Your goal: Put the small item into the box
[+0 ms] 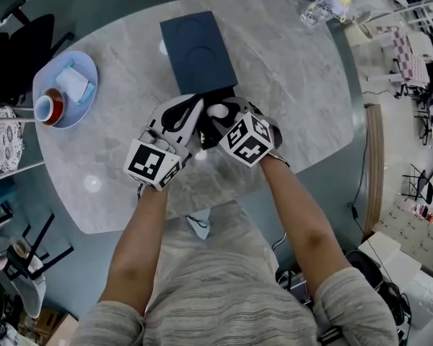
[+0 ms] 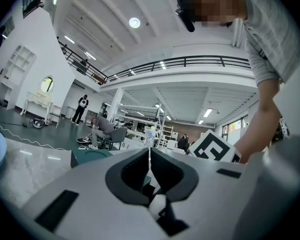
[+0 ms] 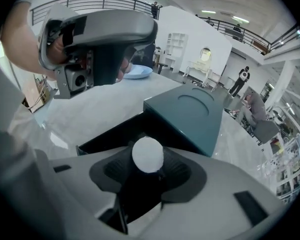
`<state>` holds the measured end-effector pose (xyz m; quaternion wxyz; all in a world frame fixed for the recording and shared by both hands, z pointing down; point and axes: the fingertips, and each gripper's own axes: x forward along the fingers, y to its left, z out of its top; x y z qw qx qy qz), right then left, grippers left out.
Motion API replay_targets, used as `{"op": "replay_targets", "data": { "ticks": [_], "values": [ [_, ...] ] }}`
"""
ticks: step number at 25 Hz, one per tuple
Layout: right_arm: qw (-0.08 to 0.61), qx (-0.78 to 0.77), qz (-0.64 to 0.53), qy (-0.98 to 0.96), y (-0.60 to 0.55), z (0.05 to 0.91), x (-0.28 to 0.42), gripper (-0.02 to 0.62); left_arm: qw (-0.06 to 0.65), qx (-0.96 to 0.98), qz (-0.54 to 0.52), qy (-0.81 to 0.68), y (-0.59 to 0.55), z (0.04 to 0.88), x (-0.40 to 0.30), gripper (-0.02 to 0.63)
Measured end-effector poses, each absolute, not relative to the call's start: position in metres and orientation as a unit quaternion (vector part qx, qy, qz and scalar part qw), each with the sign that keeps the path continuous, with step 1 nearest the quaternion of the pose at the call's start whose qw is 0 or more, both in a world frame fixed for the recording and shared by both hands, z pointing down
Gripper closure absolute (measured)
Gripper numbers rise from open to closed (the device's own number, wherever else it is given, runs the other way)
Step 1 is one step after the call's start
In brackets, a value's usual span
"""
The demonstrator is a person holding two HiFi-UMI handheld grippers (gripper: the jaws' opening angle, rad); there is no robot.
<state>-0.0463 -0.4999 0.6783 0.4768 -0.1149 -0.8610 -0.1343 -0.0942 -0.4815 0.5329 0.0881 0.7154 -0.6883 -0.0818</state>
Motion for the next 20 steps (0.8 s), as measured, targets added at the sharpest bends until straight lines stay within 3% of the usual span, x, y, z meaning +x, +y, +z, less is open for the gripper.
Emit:
{"op": "replay_targets", "data": {
  "ticks": [20],
  "values": [
    [0.479,-0.105,-0.129,-0.862,-0.4959,0.6816,-0.0522,0.387,0.087,0.715,-0.088,-0.688,-0.4742,0.5281,-0.0941,0.583]
  ]
}}
